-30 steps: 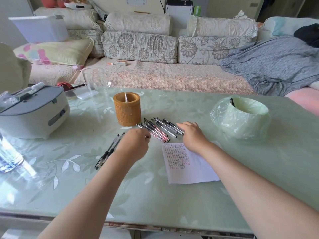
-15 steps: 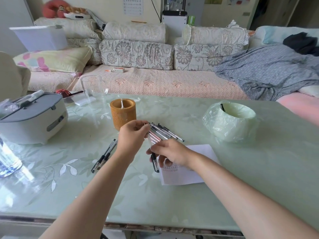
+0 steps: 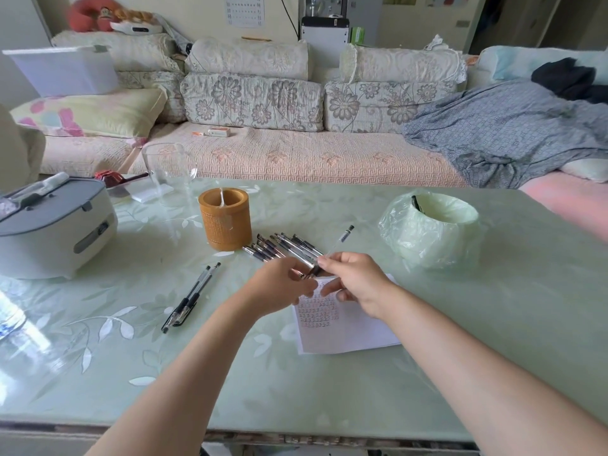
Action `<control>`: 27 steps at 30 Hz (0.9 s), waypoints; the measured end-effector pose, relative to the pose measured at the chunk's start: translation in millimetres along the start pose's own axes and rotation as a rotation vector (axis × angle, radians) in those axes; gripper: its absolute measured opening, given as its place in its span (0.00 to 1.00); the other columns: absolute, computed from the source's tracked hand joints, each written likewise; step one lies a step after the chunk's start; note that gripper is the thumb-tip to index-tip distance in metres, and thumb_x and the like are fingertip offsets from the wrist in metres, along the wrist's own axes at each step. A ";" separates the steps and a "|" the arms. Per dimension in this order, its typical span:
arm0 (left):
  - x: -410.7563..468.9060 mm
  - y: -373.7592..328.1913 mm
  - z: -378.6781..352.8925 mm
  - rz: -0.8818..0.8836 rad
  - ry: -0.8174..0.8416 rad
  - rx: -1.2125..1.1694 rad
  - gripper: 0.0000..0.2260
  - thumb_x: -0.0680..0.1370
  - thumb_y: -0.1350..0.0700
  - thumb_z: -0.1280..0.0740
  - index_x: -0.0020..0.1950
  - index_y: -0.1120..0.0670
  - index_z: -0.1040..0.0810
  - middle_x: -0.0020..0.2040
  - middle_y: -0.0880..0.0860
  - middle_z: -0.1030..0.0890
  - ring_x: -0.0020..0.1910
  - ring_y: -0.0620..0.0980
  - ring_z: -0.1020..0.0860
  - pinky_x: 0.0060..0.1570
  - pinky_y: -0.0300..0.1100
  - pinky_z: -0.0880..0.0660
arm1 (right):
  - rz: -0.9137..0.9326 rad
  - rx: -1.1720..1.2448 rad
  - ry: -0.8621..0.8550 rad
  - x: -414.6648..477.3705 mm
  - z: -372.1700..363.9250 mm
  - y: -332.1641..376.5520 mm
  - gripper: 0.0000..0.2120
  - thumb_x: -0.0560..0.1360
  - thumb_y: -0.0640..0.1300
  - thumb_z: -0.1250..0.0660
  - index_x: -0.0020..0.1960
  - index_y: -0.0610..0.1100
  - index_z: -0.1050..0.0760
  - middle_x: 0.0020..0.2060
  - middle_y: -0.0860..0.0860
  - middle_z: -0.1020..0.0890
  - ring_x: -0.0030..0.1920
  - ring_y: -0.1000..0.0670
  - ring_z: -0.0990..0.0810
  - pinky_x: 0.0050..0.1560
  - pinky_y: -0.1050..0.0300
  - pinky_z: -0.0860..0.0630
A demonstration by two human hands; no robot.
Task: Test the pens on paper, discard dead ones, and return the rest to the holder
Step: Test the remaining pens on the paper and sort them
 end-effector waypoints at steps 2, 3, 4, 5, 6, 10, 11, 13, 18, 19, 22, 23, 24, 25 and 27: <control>2.6 1.7 0.2 -0.016 -0.028 0.031 0.06 0.76 0.55 0.30 0.51 0.51 0.24 0.37 0.48 0.15 0.28 0.43 0.21 0.32 0.36 0.27 | 0.006 -0.039 -0.012 -0.4 3.0 0.4 0.05 0.77 0.45 0.31 0.46 0.43 0.22 0.44 0.47 0.15 0.29 0.47 0.19 0.23 0.62 0.37; 4.1 3.5 1.3 -0.013 -0.049 0.031 0.07 0.76 0.55 0.30 0.51 0.51 0.25 0.37 0.48 0.15 0.27 0.43 0.21 0.29 0.35 0.28 | 0.012 -0.090 -0.027 -1.0 4.5 1.0 0.06 0.77 0.46 0.32 0.46 0.43 0.22 0.43 0.48 0.14 0.29 0.46 0.19 0.22 0.62 0.38; 5.4 5.5 3.0 -0.010 -0.077 0.039 0.07 0.75 0.56 0.29 0.50 0.51 0.25 0.37 0.48 0.15 0.27 0.43 0.21 0.27 0.33 0.30 | 0.025 -0.180 -0.045 -1.9 6.0 2.2 0.08 0.77 0.48 0.33 0.46 0.44 0.21 0.41 0.49 0.14 0.28 0.46 0.19 0.22 0.62 0.37; 6.5 6.9 5.0 -0.012 -0.111 0.060 0.07 0.75 0.56 0.29 0.49 0.51 0.25 0.38 0.48 0.16 0.28 0.44 0.20 0.26 0.33 0.30 | 0.047 -0.309 -0.067 -3.1 7.3 4.1 0.10 0.77 0.51 0.34 0.44 0.45 0.21 0.38 0.51 0.14 0.27 0.46 0.19 0.24 0.62 0.34; 7.3 8.0 7.3 -0.021 -0.149 0.093 0.06 0.74 0.56 0.28 0.47 0.51 0.24 0.38 0.48 0.16 0.30 0.46 0.20 0.27 0.35 0.29 | 0.075 -0.450 -0.094 -3.4 8.4 5.7 0.13 0.77 0.53 0.35 0.42 0.46 0.20 0.35 0.53 0.14 0.26 0.48 0.20 0.27 0.61 0.31; 7.0 9.5 12.5 -0.068 -0.221 0.179 0.05 0.71 0.56 0.26 0.44 0.50 0.20 0.38 0.45 0.18 0.34 0.44 0.23 0.33 0.38 0.29 | 0.306 -0.824 -0.271 -9.2 10.1 15.5 0.17 0.75 0.55 0.38 0.36 0.43 0.24 0.30 0.51 0.18 0.34 0.49 0.21 0.37 0.56 0.24; 6.7 9.0 12.8 -0.090 -0.228 0.191 0.05 0.71 0.56 0.26 0.44 0.50 0.19 0.38 0.44 0.18 0.34 0.41 0.24 0.33 0.35 0.31 | 0.389 -0.899 -0.305 -11.3 8.6 18.7 0.15 0.75 0.54 0.38 0.37 0.44 0.24 0.31 0.52 0.18 0.37 0.48 0.22 0.38 0.56 0.25; 5.6 5.4 12.7 -0.151 -0.243 0.214 0.05 0.71 0.57 0.25 0.44 0.52 0.19 0.38 0.43 0.19 0.34 0.35 0.26 0.33 0.28 0.34 | 0.600 -1.015 -0.322 -14.4 3.7 25.9 0.09 0.76 0.50 0.38 0.41 0.49 0.23 0.37 0.55 0.19 0.43 0.49 0.23 0.40 0.56 0.28; 3.0 -5.9 10.3 -0.285 -0.281 0.195 0.06 0.68 0.60 0.23 0.42 0.54 0.19 0.33 0.40 0.23 0.34 0.30 0.26 0.34 0.24 0.33 | 0.632 -1.112 -0.078 -3.9 -3.3 15.5 0.11 0.80 0.50 0.42 0.56 0.51 0.23 0.49 0.52 0.18 0.52 0.47 0.23 0.54 0.50 0.29; 3.1 -6.8 10.2 -0.298 -0.287 0.199 0.07 0.68 0.60 0.23 0.42 0.54 0.19 0.33 0.39 0.23 0.34 0.31 0.25 0.34 0.24 0.33 | 0.548 -1.055 -0.003 -2.5 -2.9 11.4 0.11 0.81 0.50 0.44 0.54 0.52 0.23 0.46 0.52 0.17 0.49 0.46 0.21 0.53 0.50 0.28; 3.7 -5.6 9.2 -0.317 -0.249 0.218 0.11 0.68 0.61 0.23 0.46 0.50 0.20 0.38 0.42 0.21 0.35 0.37 0.24 0.35 0.27 0.32 | 0.421 -0.891 0.121 -4.2 -1.9 5.7 0.09 0.80 0.51 0.39 0.50 0.49 0.23 0.39 0.50 0.18 0.42 0.47 0.22 0.44 0.53 0.27; 3.8 -4.3 8.1 -0.320 -0.219 0.204 0.14 0.68 0.60 0.23 0.49 0.49 0.21 0.41 0.42 0.20 0.36 0.39 0.24 0.37 0.29 0.31 | 0.439 -0.888 0.122 -4.5 -1.1 6.8 0.07 0.79 0.49 0.38 0.49 0.49 0.22 0.39 0.51 0.19 0.42 0.48 0.22 0.42 0.55 0.28; 3.3 -3.4 7.1 -0.318 -0.190 0.184 0.16 0.68 0.60 0.23 0.52 0.48 0.22 0.42 0.43 0.20 0.37 0.42 0.23 0.38 0.32 0.28 | 0.459 -0.896 0.116 -4.4 -0.1 7.8 0.06 0.79 0.48 0.37 0.49 0.48 0.22 0.39 0.51 0.20 0.42 0.49 0.23 0.40 0.57 0.30; 2.8 -2.9 6.0 -0.312 -0.173 0.174 0.16 0.69 0.58 0.24 0.53 0.48 0.22 0.43 0.43 0.20 0.38 0.44 0.22 0.39 0.33 0.27 | 0.471 -0.907 0.109 -4.0 0.7 8.6 0.06 0.79 0.48 0.37 0.48 0.48 0.22 0.38 0.52 0.21 0.41 0.49 0.24 0.38 0.59 0.32; 2.3 -3.4 4.1 -0.297 -0.163 0.190 0.10 0.73 0.55 0.27 0.53 0.48 0.21 0.41 0.44 0.20 0.38 0.43 0.23 0.40 0.35 0.26 | 0.472 -0.922 0.104 -2.8 2.7 8.1 0.07 0.79 0.47 0.37 0.45 0.46 0.23 0.37 0.51 0.22 0.40 0.48 0.25 0.38 0.58 0.31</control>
Point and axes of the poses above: each hand's wrist, its own x-axis towards the middle knuckle, its own z-axis out of the back of the hand, y = z × x, the point moved 4 cm from there along x, towards the middle knuckle
